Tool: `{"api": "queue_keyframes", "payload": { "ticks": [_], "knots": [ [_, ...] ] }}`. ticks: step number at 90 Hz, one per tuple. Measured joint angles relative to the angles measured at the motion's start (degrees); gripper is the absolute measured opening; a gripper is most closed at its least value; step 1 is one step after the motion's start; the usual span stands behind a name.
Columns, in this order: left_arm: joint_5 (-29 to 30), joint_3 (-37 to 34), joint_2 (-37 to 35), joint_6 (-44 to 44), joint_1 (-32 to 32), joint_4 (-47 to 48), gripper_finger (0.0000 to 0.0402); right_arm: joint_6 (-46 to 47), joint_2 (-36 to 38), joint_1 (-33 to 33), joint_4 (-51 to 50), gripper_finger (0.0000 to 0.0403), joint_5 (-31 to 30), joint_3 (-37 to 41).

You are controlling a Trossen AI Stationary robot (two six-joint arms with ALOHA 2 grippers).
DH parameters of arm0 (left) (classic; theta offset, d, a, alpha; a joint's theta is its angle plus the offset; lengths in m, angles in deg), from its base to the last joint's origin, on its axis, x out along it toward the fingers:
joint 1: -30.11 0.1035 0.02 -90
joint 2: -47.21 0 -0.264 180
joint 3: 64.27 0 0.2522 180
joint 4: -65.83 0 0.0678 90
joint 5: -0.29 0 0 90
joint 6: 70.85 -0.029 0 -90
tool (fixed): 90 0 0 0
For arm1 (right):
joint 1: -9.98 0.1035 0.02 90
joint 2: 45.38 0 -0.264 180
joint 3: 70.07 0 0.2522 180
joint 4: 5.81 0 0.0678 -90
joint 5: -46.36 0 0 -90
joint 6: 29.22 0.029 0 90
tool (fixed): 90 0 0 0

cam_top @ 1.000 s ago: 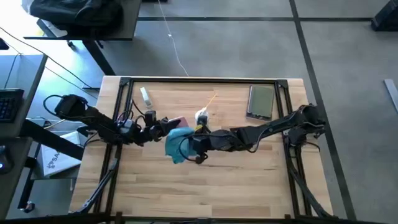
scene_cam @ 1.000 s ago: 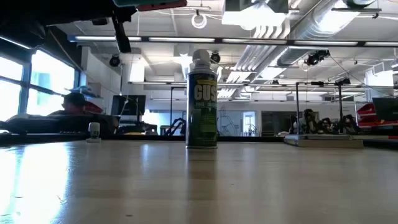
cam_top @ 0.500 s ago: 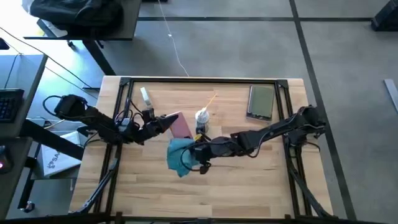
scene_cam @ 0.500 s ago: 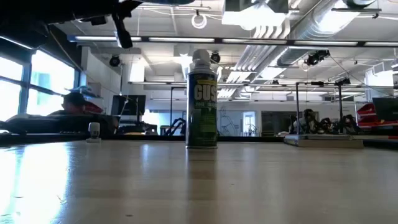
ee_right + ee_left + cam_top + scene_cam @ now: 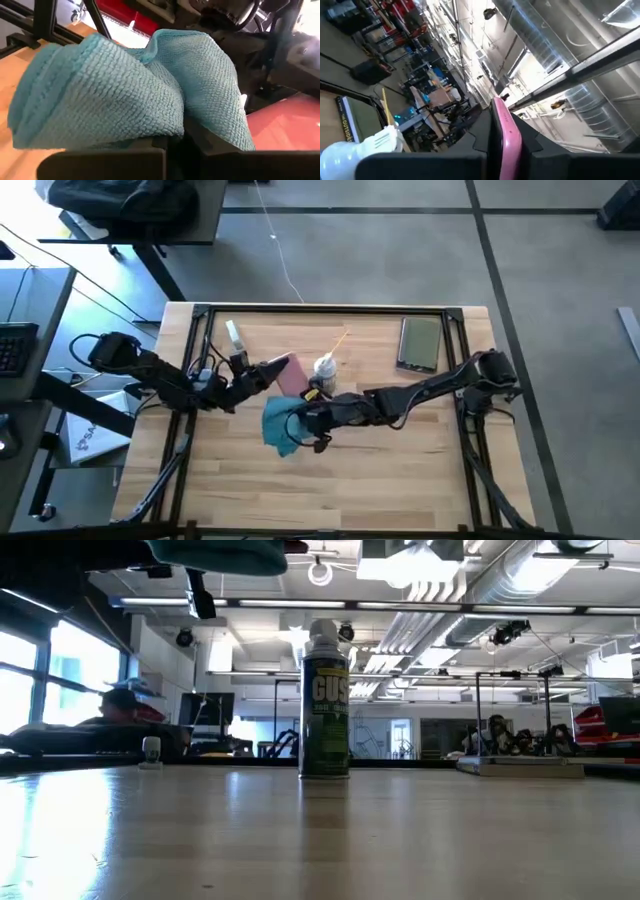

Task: Apply microfiber cloth
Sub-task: Wipe the back and front of the cellphone with the blue microfiber cloth

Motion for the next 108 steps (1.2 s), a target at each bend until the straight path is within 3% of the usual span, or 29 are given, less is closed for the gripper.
{"api": "queue_keyframes", "payload": {
  "ticks": [7, 26, 51, 61, 74, 93, 108],
  "knots": [
    [-0.3, 0.0, -0.2, -0.1, 0.0, -1.3, 0.0013, 0.3, 0.1, 1.4, -2.3, 0.0000, -1.0, 0.0],
    [-4.0, -0.5, -0.4, -0.3, 0.0, -4.7, 0.0013, 1.3, 2.5, 4.8, -10.5, 0.0000, -11.7, 0.2],
    [-3.5, -2.0, -0.4, -1.9, -0.2, -3.7, 0.0013, 1.3, 9.7, 8.0, -16.8, 0.0000, -11.2, 0.1],
    [-4.6, -2.7, -0.5, -1.8, -0.2, -3.6, 0.0013, 2.4, 12.7, 8.5, -18.4, 0.0000, -15.8, 0.1],
    [-3.8, -2.7, -0.5, -1.2, -0.2, 0.1, 0.0013, -0.3, 13.9, 6.6, -14.7, 0.0000, -19.8, 0.1],
    [-2.8, -2.3, -0.5, 0.5, -0.3, 3.9, 0.0013, -4.8, 8.3, 1.8, -5.4, 0.0000, -13.3, 0.0],
    [-2.0, -2.1, -0.5, -0.3, -1.1, 4.9, 0.0013, -7.6, 2.9, -0.4, 2.0, 0.0000, -12.0, 0.0]
  ]
}}
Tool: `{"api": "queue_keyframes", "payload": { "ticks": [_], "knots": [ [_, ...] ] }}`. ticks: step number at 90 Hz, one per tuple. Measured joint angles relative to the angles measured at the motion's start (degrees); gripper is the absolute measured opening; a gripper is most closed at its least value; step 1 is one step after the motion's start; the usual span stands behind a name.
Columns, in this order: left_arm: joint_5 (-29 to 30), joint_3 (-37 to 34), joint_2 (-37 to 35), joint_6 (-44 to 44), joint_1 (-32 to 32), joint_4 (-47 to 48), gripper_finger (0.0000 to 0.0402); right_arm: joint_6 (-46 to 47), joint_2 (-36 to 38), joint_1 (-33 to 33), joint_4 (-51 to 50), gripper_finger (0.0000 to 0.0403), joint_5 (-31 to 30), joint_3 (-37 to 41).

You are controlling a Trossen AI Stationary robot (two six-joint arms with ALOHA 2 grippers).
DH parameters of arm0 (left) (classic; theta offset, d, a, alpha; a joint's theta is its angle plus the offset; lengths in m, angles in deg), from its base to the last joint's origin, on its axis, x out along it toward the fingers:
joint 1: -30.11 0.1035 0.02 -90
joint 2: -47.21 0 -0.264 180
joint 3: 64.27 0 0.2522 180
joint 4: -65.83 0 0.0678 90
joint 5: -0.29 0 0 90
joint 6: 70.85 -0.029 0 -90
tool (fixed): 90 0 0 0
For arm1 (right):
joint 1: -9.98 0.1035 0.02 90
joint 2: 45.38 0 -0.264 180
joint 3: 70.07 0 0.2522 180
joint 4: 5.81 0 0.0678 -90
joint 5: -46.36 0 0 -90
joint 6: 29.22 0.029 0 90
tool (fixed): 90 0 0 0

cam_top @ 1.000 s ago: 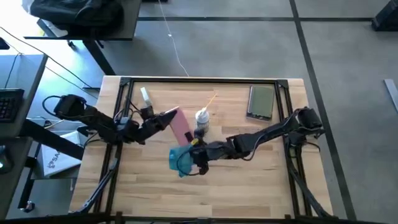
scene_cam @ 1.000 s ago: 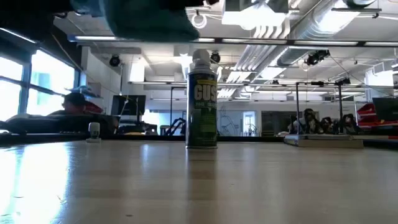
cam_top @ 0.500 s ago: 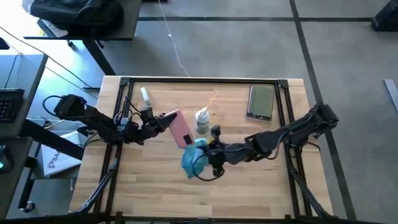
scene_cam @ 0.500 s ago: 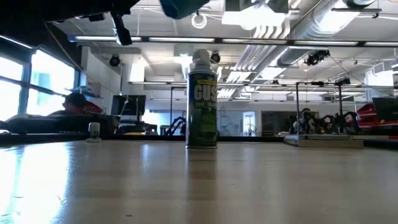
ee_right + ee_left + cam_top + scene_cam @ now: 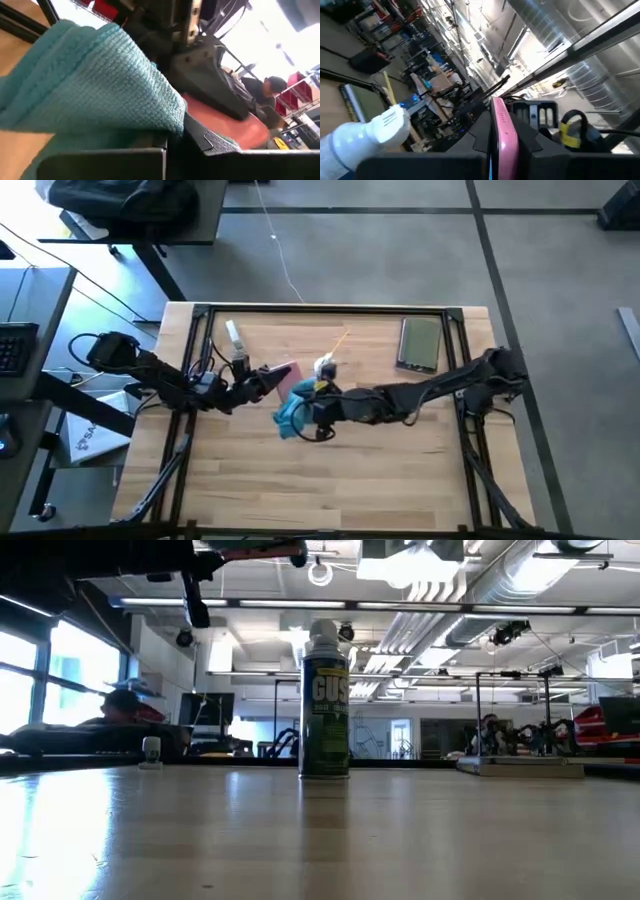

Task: Apply microfiber cloth
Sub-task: Wipe the back and front of the cellphone with the blue microfiber cloth

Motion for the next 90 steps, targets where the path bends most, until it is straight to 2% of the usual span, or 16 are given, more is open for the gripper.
{"api": "queue_keyframes", "payload": {
  "ticks": [8, 20, 35, 50, 73, 80, 90],
  "knots": [
    [0.5, 0.0, 0.0, 0.0, -0.4, 0.6, 0.0013, -3.3, -1.7, -0.8, 4.0, 0.0000, -0.5, 0.0],
    [0.5, 0.0, 0.0, 0.4, -0.6, 1.0, 0.0013, -10.1, -2.4, -1.4, 9.1, 0.0000, -5.5, 0.0],
    [-0.6, -1.1, 0.1, 0.6, -0.5, -1.7, 0.0013, -13.3, -2.3, -0.5, 7.2, 0.0000, -5.1, -0.2],
    [-0.3, -2.6, 0.1, -0.7, -0.2, -8.7, 0.0013, -4.9, -2.3, 1.9, -0.3, 0.0000, -2.4, -0.2],
    [0.5, -2.2, -1.1, 0.7, 1.1, -9.9, 0.0013, 4.5, -2.4, 4.8, -3.5, 0.0000, 1.3, 0.0],
    [-0.9, -1.9, -2.3, 0.8, 1.2, -10.0, 0.0013, 5.7, -2.0, 6.1, -4.8, 0.0000, 1.1, 0.2],
    [-4.5, -1.9, -4.6, -4.1, 1.2, -9.9, 0.0013, 9.7, -0.1, 8.3, -8.6, 0.0000, 0.9, 0.2]
  ]
}}
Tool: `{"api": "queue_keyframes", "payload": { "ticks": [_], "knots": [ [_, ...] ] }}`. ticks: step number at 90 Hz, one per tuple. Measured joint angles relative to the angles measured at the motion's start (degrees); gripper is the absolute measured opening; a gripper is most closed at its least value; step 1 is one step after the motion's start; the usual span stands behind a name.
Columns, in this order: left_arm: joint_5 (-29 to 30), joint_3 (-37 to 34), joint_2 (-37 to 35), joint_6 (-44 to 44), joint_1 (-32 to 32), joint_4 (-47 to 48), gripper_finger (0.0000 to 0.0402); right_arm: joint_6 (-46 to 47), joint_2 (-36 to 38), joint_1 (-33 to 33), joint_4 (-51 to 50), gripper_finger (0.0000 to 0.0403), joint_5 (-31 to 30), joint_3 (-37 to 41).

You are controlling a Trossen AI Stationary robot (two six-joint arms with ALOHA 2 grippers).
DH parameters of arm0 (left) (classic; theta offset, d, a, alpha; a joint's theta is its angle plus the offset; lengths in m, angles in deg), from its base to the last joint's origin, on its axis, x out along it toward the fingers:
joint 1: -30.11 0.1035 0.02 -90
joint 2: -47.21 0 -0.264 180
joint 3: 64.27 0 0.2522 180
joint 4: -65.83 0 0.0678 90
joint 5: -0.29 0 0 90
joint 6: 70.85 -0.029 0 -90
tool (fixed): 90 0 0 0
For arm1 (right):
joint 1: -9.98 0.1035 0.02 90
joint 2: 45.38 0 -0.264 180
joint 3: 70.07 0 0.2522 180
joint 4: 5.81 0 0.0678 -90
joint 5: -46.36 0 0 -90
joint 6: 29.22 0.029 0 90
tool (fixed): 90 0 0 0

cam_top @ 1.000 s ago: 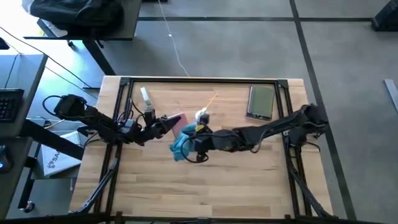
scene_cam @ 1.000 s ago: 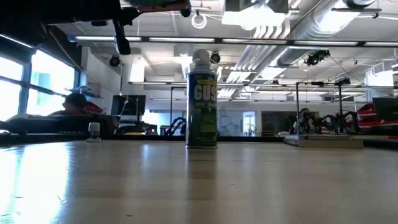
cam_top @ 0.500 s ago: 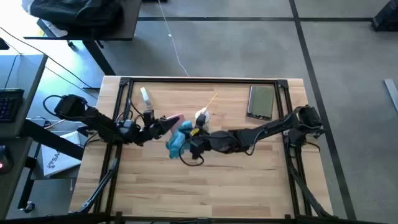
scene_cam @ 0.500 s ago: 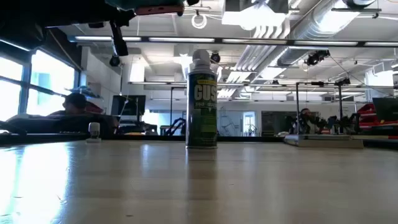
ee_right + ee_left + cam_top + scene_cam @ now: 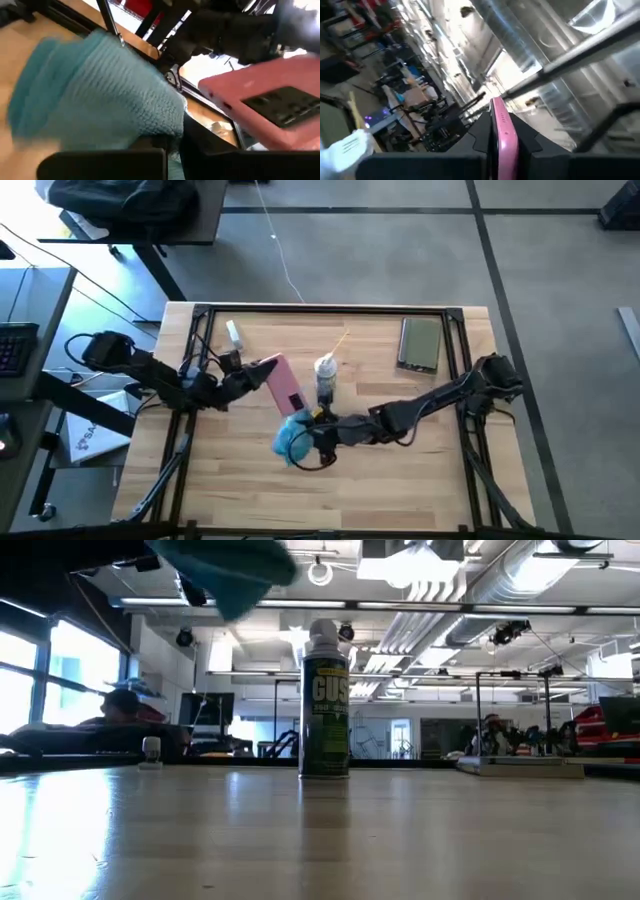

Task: Apply microfiber cloth
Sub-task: Wipe the back and front of the cellphone with the blue microfiber cloth

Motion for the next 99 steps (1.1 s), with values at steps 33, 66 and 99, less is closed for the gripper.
{"api": "queue_keyframes", "payload": {
  "ticks": [33, 66, 99],
  "knots": [
    [-17.3, 1.2, -4.4, -46.0, -6.7, 11.2, 0.0013, 29.3, 11.4, 4.8, -28.1, 0.0000, -5.0, -0.1],
    [-16.2, 8.0, 1.7, -95.8, -14.1, 45.4, 0.0013, 64.2, 9.8, -0.5, -47.0, 0.0000, -6.8, -0.1],
    [-3.0, 8.5, 18.8, -107.9, -15.3, 46.5, 0.0013, 64.2, -2.2, -4.0, -33.4, 0.0000, 7.4, -0.2]
  ]
}}
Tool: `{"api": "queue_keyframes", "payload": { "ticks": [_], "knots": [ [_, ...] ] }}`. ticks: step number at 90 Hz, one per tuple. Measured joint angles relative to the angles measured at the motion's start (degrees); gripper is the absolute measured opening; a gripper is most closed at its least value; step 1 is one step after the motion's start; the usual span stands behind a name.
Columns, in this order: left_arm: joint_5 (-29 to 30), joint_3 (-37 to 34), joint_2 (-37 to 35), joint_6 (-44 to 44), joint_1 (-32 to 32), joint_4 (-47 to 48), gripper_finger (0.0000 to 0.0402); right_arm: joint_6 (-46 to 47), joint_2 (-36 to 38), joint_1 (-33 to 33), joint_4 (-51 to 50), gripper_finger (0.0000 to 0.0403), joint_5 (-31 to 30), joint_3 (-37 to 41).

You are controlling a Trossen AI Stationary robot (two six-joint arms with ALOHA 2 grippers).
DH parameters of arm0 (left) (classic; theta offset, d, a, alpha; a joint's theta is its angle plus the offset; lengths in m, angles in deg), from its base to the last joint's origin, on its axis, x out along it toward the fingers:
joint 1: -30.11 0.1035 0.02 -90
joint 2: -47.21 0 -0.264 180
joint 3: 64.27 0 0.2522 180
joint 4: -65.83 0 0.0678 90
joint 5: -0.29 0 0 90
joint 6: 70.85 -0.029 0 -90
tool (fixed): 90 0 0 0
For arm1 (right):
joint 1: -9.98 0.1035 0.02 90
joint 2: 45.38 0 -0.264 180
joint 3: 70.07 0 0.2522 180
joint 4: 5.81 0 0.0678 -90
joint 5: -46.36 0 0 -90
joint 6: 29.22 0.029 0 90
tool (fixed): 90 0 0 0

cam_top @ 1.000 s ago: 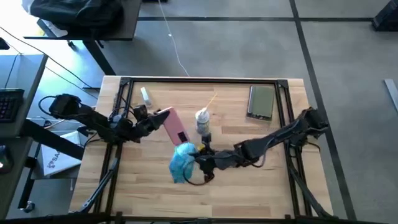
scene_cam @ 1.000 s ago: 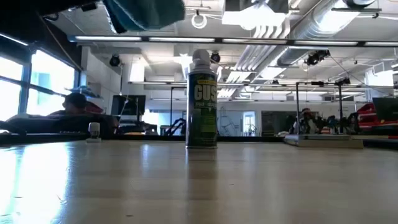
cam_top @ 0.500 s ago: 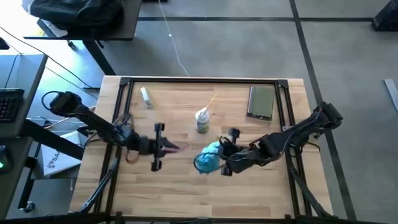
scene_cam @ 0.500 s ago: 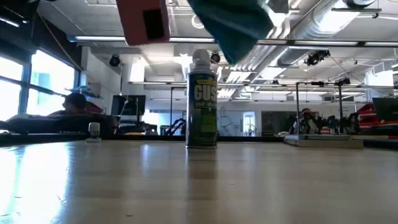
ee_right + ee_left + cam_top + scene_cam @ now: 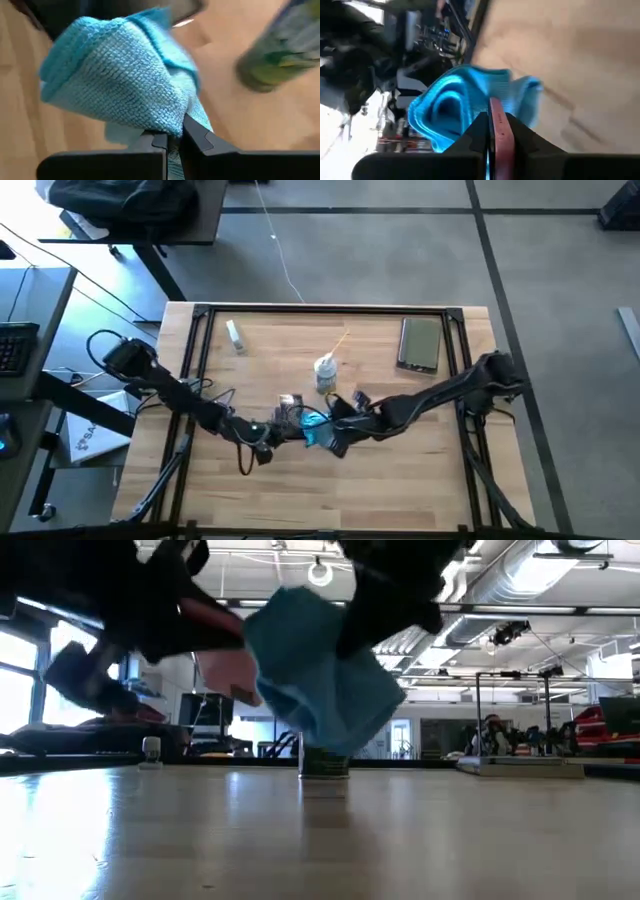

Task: Apply microfiber cloth
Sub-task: Wipe the back and front of the cellphone with the blue microfiber cloth

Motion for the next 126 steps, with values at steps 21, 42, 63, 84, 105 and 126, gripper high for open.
{"api": "queue_keyframes", "payload": {
  "ticks": [21, 42, 63, 84, 105, 126],
  "knots": [
    [-5.0, 4.3, 13.3, -13.2, -1.7, -2.0, 0.0012, 4.3, 1.6, -1.6, -12.5, 0.0000, -4.8, 0.0],
    [-15.2, 8.4, 22.9, -10.4, -2.8, -21.3, 0.0012, -5.6, 3.3, -1.3, -7.9, 0.0000, -7.3, 0.0],
    [-19.2, 10.0, 24.5, 2.4, 0.1, -21.2, 0.0012, -0.6, -0.7, -0.3, -3.2, 0.0000, 10.9, 0.0],
    [-21.8, 10.2, 24.4, 8.7, 1.1, -17.0, 0.0012, 5.9, -1.5, 1.3, 1.2, 0.0000, 12.9, 0.0],
    [-26.3, 10.3, 24.6, 12.7, 2.7, -16.1, 0.0012, 7.2, -7.9, 0.7, 12.5, 0.0000, 25.9, 0.0],
    [-26.5, 10.2, 24.5, 11.5, 2.4, -14.5, 0.0012, 2.8, -10.6, -0.9, 17.4, 0.0000, 29.0, 0.0]
  ]
}}
